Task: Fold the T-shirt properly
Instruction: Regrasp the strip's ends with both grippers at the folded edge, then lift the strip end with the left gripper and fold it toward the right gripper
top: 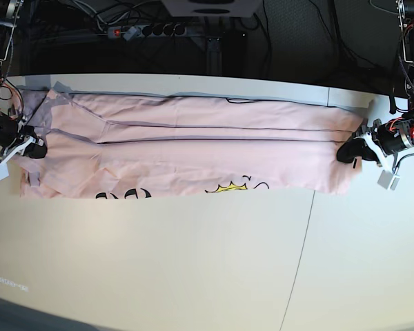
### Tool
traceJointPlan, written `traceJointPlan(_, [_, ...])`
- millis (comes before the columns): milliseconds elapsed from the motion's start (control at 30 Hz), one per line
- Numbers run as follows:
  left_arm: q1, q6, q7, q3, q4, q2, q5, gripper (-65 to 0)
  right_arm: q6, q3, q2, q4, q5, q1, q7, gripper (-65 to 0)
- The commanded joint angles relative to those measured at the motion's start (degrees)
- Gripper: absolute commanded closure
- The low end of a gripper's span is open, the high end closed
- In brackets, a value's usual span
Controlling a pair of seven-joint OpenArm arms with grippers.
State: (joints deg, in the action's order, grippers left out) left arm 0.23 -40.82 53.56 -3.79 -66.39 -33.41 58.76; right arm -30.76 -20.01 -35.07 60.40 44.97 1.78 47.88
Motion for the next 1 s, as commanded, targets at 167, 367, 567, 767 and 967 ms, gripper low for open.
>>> traceJointPlan(167, [-2.8, 0.82, 0.17, -0.24, 2.69, -1.2, -2.6, 0.0, -3.98, -0.04, -0.96, -0.87, -3.63, 1.05, 1.42, 0.0])
traceJointPlan(367, [-2.8, 0.82, -1.25, -0.31, 2.23, -1.36, -1.84, 0.0, -3.98, -0.07, -1.01, -0.83, -1.33, 1.05, 1.66, 0.0])
traceJointPlan(567, [-3.13, 0.82, -1.05, -0.42, -0.09, -1.53, -1.81, 0.0, -3.98, -0.35, -1.14, 1.27, 1.64, 1.57, 1.84, 0.0])
traceJointPlan(767, [-3.26, 0.82, -0.39, -0.42, -6.71, -2.14, -4.72, 0.0, -3.98, -1.46, -1.14, 5.14, 3.5, 1.66, 1.86, 0.0])
traceJointPlan(967, [-2.89, 0.82, 4.74, -0.39, -18.62, -1.51, -3.28, 0.0, -4.0, -1.46, -1.09, 6.38, 4.11, 1.66, 1.86, 0.0])
